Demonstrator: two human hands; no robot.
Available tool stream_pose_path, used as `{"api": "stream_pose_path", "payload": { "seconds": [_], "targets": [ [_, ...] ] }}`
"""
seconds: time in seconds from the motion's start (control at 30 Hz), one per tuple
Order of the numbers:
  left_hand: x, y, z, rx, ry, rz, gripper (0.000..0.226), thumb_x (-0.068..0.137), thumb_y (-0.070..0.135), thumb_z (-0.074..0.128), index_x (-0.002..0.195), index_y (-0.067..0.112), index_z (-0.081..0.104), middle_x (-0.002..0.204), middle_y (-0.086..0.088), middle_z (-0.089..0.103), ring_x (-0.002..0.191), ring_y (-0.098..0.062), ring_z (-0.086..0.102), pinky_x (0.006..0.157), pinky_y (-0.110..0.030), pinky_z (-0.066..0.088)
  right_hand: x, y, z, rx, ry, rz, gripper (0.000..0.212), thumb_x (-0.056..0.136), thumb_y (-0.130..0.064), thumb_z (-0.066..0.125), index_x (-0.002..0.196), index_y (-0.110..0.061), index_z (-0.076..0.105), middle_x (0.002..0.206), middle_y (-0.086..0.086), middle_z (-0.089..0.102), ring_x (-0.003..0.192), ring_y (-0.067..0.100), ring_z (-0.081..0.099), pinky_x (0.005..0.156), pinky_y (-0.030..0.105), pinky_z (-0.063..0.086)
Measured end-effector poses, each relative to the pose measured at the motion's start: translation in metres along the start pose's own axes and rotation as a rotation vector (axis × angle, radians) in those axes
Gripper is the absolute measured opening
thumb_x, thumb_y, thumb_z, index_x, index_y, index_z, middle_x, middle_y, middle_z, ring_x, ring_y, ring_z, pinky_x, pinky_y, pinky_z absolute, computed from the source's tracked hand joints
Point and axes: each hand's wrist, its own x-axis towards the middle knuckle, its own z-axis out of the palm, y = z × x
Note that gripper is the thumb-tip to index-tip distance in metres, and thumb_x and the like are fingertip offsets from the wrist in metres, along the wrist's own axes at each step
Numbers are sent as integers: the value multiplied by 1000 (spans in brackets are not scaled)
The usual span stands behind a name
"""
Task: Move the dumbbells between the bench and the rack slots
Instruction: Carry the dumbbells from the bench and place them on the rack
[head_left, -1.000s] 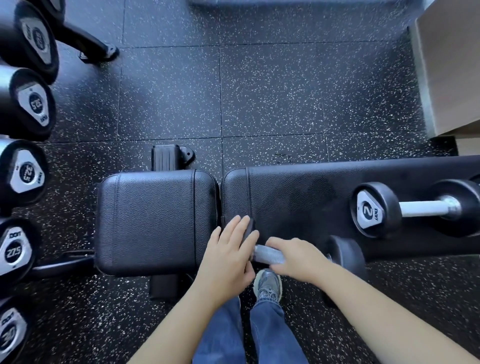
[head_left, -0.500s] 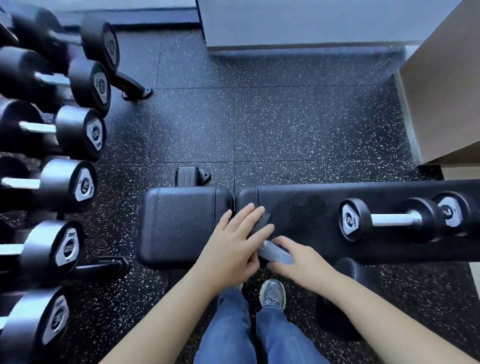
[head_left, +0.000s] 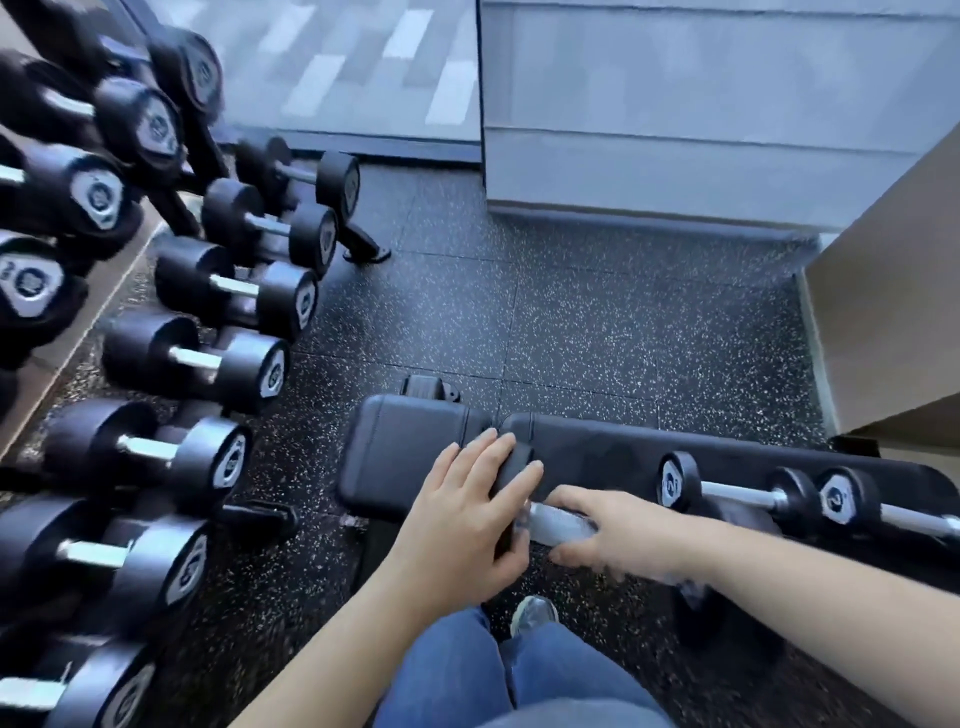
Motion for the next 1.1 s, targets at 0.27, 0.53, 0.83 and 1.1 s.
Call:
{"api": "stream_pose_path", "payload": {
  "seconds": [0.27,0.53,0.83,1.1],
  "targets": [
    [-48,30,-36,29,134,-199,50,78,32,48,125,14,49,130,-17,52,124,-29,40,99,-48,36,-27,-46,-4,-227,-141,-40,34,86,-32,62,116,-30,47,65,-9,54,47,5,50,49,17,43],
    [-92,20,-56,60,236,-378,52,78,37,48,124,11,45,125,-17,55,122,-28,40,96,-50,38,-10,-82,16,-337,-199,-83,34,86,-34,62,115,-30,44,65,-7,56,51,11,53,59,28,48],
    [-156,-22,-66,-114,344,-665,58,80,42,49,131,16,39,130,-13,50,121,-25,42,95,-50,42,34,-148,54,-325,-136,-50,31,86,-32,63,112,-29,45,63,-4,58,43,8,52,49,22,44],
    [-205,-134,-102,-95,343,-646,61,78,39,48,134,16,37,131,-10,50,117,-24,48,90,-43,48,97,-247,114,-61,29,0,28,89,-23,60,111,-26,44,77,5,59,54,11,51,41,14,41]
  ]
}}
